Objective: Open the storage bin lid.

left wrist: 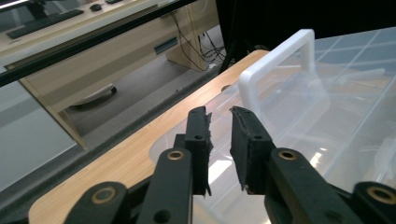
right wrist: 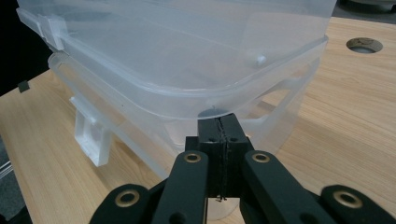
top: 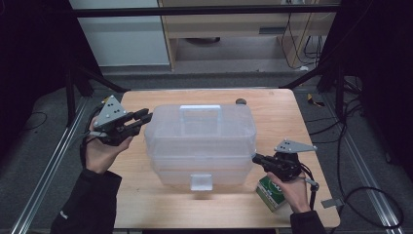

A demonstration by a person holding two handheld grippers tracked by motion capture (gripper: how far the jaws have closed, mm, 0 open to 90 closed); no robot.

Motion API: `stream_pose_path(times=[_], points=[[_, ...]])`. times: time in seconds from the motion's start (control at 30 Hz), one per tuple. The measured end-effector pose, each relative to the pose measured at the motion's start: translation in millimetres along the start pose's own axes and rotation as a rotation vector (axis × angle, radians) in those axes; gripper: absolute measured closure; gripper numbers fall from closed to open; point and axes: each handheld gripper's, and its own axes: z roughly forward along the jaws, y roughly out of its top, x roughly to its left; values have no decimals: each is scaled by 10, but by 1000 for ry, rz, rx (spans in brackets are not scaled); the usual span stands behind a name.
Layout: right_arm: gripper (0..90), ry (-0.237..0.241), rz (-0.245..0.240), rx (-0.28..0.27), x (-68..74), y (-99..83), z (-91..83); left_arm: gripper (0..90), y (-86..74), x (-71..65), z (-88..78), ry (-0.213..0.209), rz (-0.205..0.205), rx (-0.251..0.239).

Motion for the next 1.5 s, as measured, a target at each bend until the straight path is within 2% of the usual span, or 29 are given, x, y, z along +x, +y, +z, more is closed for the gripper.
stream_pose_path(times=[0.07,0.17,0.23,0.3,0.33,0.37,0.43,0.53,0.57,0.6,0.67,0.7,0.73,0.8,0.87,0.9,1.0,1.07,1.17,1.2,1.37,1.4,1.43,1.47,1.5], points=[[899,-3,-1,-1,2,0,-2,812,-30,10,-23,6,-15,-7],[899,1,1,0,2,-3,0,860,-211,36,-141,70,-51,-11],[900,0,1,0,2,-3,-1,882,-243,41,-162,80,-63,-16],[899,-3,-2,5,7,-1,-3,893,-379,57,-242,117,-102,-47],[899,-4,-2,4,6,-1,-4,894,-433,51,-269,124,-127,-39],[899,-4,-2,4,6,-1,-4,894,-433,51,-269,124,-127,-39],[899,-3,-1,2,5,-1,-4,894,-574,60,-296,109,-165,-51],[899,-3,-1,5,8,-1,-2,894,-757,87,-289,118,-218,-47],[899,-3,-1,5,8,-1,-2,894,-757,87,-289,118,-218,-47],[900,-4,-2,5,6,-1,-4,894,-854,89,-277,125,-232,-35],[899,-1,-1,3,4,-2,-5,894,-939,93,-257,127,-236,-2],[899,0,0,5,3,-3,-4,894,-939,93,-257,127,-236,-2],[899,-2,0,6,6,-4,-6,894,-1005,82,-239,126,-241,9],[899,-2,-1,8,8,-5,-7,894,-1052,68,-209,130,-233,26],[899,0,-1,8,4,-7,-6,894,-1080,58,-190,125,-237,30],[899,0,-1,6,3,-9,-5,894,-1131,35,-146,118,-230,56],[899,3,-2,5,-1,-9,-5,894,-1215,-2,-83,91,-238,82],[899,5,-1,5,-3,-10,-6,894,-1256,-25,-59,82,-229,105],[899,4,-1,4,-1,-12,-7,894,-1305,-37,-42,59,-239,116],[899,4,0,5,-1,-11,-7,894,-1332,-50,-27,30,-235,119],[899,7,0,7,-5,-9,-7,894,-1336,-89,6,-9,-217,121],[899,8,2,6,-5,-10,-7,894,-1328,-113,18,-36,-215,120],[899,8,2,6,-5,-10,-7,895,-1328,-113,18,-36,-215,120],[899,9,2,6,-6,-10,-7,895,-1316,-133,27,-56,-210,117],[899,9,2,6,-6,-10,-7,895,-1316,-133,27,-56,-210,117]])
